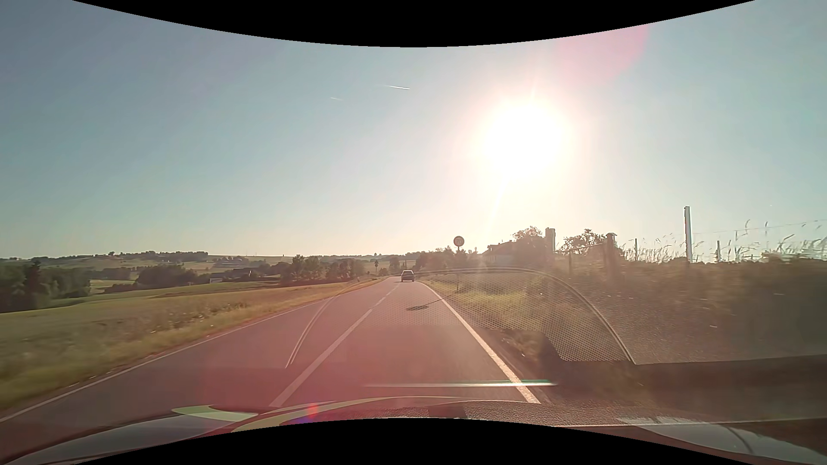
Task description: Follow the waypoints while adhering to traffic rules and regulations
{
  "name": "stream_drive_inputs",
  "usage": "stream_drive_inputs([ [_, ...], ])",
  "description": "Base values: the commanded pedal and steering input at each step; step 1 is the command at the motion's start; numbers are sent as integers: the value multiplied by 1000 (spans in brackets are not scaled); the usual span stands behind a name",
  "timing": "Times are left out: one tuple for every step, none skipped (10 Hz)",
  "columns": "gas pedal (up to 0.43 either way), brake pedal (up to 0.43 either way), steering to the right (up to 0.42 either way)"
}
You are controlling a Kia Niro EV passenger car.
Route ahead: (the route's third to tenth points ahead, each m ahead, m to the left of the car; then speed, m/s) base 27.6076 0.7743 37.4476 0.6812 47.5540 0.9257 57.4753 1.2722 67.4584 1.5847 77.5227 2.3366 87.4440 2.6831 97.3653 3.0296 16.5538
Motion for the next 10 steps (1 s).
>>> stream_drive_inputs([
  [189,0,-5],
  [189,0,-6],
  [189,0,-7],
  [189,0,-7],
  [189,0,-6],
  [189,0,-6],
  [189,0,-5],
  [189,0,-5],
  [189,0,-5],
  [189,0,-5],
])
